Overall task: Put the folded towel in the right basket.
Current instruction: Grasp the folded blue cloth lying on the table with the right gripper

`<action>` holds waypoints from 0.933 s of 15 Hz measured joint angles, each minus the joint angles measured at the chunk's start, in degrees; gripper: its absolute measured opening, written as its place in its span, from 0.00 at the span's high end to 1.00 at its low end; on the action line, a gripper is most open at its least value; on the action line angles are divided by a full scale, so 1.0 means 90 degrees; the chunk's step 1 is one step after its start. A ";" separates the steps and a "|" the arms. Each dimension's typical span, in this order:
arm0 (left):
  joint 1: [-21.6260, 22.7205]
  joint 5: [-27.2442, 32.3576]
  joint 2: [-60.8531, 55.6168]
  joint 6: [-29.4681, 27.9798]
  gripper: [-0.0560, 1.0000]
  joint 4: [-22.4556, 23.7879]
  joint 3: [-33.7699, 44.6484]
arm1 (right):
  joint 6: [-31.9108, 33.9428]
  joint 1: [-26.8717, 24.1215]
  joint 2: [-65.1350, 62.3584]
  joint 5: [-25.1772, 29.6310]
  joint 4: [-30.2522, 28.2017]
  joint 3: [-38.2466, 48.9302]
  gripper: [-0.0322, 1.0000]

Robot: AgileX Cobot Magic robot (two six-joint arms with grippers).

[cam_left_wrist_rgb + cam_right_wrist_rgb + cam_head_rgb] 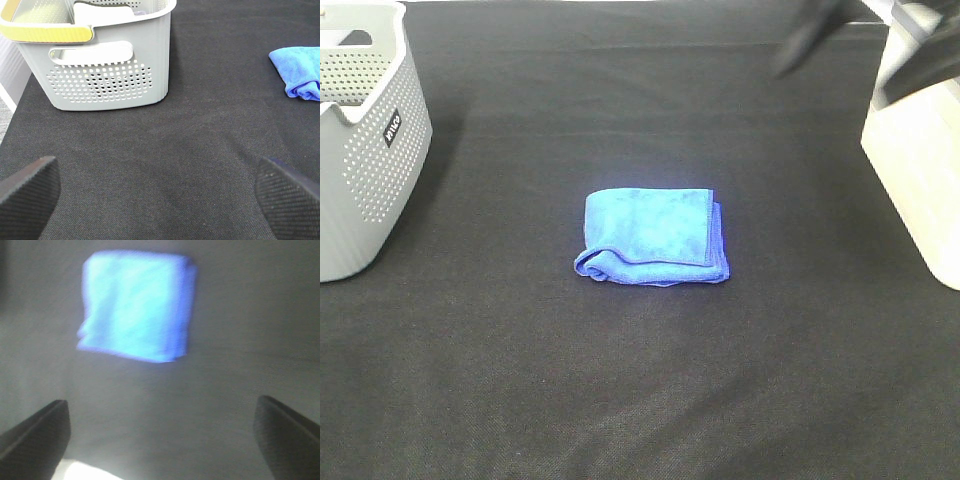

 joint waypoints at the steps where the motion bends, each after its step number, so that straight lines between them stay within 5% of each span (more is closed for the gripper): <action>1: 0.0000 0.0000 0.0000 0.0000 0.01 0.0006 0.0000 | 0.0000 0.0229 0.0331 -0.0197 0.0191 0.0000 0.05; 14: 0.0000 0.0000 0.0000 0.0000 0.01 0.0006 0.0000 | -0.0299 0.0363 0.3164 -0.2133 0.0999 -0.0306 0.05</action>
